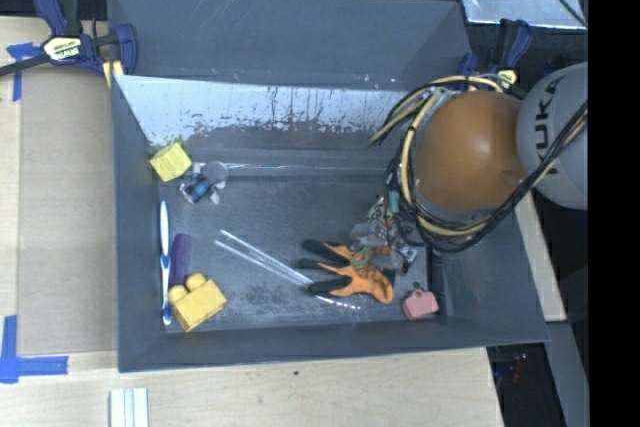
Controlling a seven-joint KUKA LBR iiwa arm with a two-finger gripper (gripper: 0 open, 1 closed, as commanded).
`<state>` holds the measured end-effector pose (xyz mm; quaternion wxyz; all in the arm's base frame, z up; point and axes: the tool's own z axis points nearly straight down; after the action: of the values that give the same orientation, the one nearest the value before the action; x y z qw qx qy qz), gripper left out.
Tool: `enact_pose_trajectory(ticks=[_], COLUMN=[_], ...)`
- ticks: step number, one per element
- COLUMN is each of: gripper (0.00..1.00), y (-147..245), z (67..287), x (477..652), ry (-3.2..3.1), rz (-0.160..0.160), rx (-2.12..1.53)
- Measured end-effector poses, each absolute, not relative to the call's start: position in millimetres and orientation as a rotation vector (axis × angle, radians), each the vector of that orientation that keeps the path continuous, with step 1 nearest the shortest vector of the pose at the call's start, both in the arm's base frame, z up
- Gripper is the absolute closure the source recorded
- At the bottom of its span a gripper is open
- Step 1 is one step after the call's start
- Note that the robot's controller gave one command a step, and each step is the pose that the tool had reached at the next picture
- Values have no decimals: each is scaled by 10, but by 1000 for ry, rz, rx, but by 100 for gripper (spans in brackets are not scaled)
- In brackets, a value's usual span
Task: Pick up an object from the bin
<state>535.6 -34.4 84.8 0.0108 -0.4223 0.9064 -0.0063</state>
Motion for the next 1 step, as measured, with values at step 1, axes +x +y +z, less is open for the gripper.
enact_pose_trajectory(ticks=[1], gripper=[100], y=[-347], z=[1093], x=[5369], ry=[2825], rz=[-23], rx=[-1312])
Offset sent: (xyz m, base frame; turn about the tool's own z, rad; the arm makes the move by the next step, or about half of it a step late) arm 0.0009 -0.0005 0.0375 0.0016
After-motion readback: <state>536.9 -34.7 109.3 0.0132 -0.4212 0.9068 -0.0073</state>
